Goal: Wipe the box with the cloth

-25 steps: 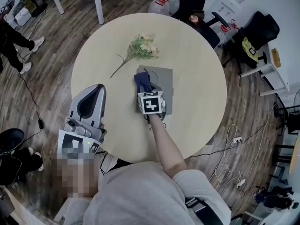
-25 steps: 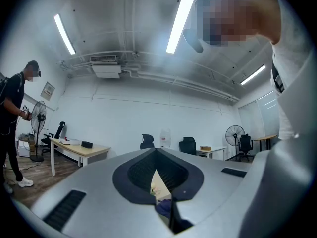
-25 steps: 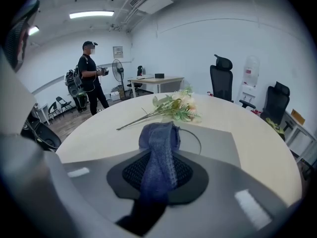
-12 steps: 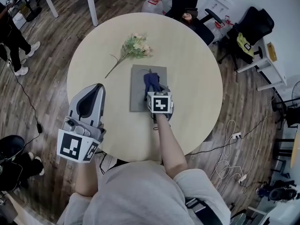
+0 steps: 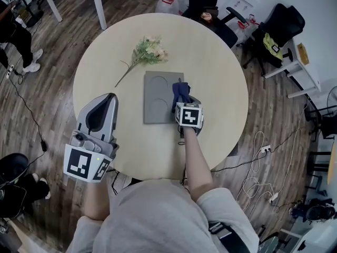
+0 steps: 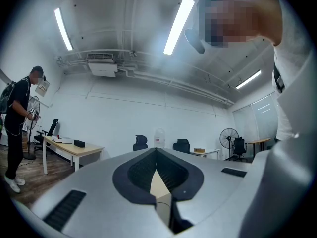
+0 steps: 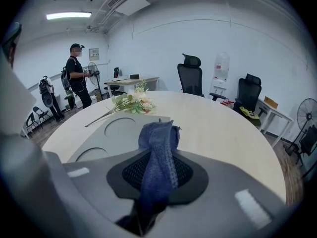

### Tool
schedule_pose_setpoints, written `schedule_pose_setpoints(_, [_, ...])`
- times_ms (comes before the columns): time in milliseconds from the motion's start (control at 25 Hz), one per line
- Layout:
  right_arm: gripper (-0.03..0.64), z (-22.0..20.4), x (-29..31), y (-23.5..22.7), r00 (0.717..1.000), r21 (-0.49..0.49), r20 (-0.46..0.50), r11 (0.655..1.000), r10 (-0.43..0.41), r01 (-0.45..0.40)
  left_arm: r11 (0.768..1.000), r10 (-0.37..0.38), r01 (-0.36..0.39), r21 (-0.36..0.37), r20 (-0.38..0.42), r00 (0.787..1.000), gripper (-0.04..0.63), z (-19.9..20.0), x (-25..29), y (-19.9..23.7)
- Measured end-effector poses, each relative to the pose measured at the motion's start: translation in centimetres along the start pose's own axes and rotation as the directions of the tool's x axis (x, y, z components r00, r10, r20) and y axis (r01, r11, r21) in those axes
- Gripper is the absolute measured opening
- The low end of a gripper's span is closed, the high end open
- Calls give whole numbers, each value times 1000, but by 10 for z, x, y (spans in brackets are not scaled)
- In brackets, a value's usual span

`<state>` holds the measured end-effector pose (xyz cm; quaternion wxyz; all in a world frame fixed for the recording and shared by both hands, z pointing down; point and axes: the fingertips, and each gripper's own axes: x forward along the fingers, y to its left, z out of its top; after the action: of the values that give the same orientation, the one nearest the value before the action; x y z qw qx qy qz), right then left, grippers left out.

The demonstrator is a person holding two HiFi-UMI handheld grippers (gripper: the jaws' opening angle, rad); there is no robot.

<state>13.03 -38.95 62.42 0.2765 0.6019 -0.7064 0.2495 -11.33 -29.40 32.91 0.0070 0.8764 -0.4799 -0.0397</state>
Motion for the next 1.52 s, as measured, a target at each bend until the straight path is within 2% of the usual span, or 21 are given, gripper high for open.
schedule_pose_setpoints(200, [80, -4, -4, -13, 1000, 7, -2, 1000, -28, 28, 1000, 2, -2, -3, 1, 1000, 8, 1, -3, 1])
schedule_pose_setpoints(360, [80, -2, -8, -8, 1000, 11, -7, 1000, -19, 19, 1000, -4, 4, -4, 6, 1000, 9, 0, -5, 1])
schedule_pose_setpoints(560, [80, 13, -27, 36, 996, 44, 54, 996, 75, -78, 1000, -10, 10, -7, 19, 1000, 9, 4, -8, 2])
schedule_pose_setpoints(720, [80, 20, -41, 82, 980, 52, 96, 982, 176, -182, 1000, -15, 15, -6, 26, 1000, 9, 7, -11, 1])
schedule_pose_setpoints(920, [80, 12, -45, 132, 959, 43, 84, 961, 271, -275, 1000, -4, 4, -6, 21, 1000, 8, 7, -18, 7])
schedule_pose_setpoints(1160, [80, -25, -28, 155, 967, -46, -15, 966, 254, -255, 1000, 13, -13, -7, 20, 1000, 9, 6, -28, 15])
schedule_pose_setpoints(1280, [80, -27, -28, 159, 969, -91, -17, 965, 245, -246, 1000, 12, -12, -9, 22, 1000, 9, 7, -29, 14])
schedule_pose_setpoints(1520, [80, -31, -30, 139, 975, -83, -10, 972, 220, -221, 1000, -1, 1, -9, 20, 1000, 9, 7, -25, 10])
